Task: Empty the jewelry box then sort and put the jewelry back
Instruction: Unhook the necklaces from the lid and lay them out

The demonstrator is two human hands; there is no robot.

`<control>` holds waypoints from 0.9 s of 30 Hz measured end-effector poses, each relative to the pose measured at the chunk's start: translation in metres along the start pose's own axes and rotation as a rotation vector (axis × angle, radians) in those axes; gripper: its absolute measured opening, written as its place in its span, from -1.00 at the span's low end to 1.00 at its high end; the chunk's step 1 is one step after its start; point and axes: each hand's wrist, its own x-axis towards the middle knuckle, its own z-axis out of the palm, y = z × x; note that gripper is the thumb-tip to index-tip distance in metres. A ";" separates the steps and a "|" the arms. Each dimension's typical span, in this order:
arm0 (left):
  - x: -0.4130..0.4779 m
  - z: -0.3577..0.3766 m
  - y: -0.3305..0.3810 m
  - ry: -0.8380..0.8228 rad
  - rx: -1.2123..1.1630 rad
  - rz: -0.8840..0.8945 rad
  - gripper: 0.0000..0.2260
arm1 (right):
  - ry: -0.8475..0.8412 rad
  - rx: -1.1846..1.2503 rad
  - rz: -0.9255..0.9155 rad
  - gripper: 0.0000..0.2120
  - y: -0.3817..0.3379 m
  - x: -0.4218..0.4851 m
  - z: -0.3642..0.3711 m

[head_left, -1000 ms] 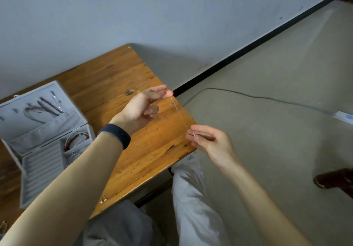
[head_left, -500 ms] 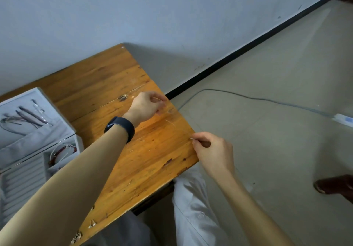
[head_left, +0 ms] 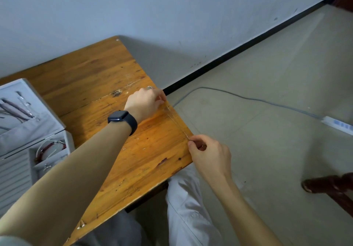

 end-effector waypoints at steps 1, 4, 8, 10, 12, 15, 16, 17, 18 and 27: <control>0.000 -0.003 -0.001 -0.007 0.081 0.042 -0.84 | 0.006 0.029 0.010 -0.89 0.001 0.000 0.000; -0.001 -0.013 -0.003 -0.053 0.221 0.151 -0.82 | 0.014 0.102 0.028 -0.92 0.006 0.000 0.002; -0.004 -0.018 -0.006 -0.086 0.122 0.072 -0.90 | 0.050 0.045 -0.024 -0.95 0.009 -0.005 0.008; -0.006 -0.017 -0.008 -0.060 0.035 0.016 -0.92 | 0.078 0.045 -0.047 -0.96 0.012 -0.008 0.012; -0.008 -0.014 -0.008 -0.035 -0.037 -0.035 -0.91 | 0.093 0.037 -0.072 -0.93 0.016 -0.010 0.015; -0.007 -0.009 -0.004 -0.017 -0.107 -0.084 -0.88 | 0.098 0.039 -0.103 -0.88 0.023 -0.011 0.018; -0.007 -0.008 -0.003 -0.013 -0.125 -0.092 -0.87 | 0.099 0.047 -0.112 -0.86 0.024 -0.011 0.019; -0.006 -0.007 -0.001 -0.009 -0.132 -0.095 -0.85 | 0.099 0.056 -0.122 -0.84 0.026 -0.012 0.020; -0.005 -0.006 0.000 -0.008 -0.133 -0.097 -0.84 | 0.102 0.064 -0.132 -0.84 0.028 -0.013 0.021; -0.018 -0.011 0.007 -0.078 -0.149 -0.099 -0.78 | 0.078 0.129 -0.151 -0.77 0.035 -0.021 0.019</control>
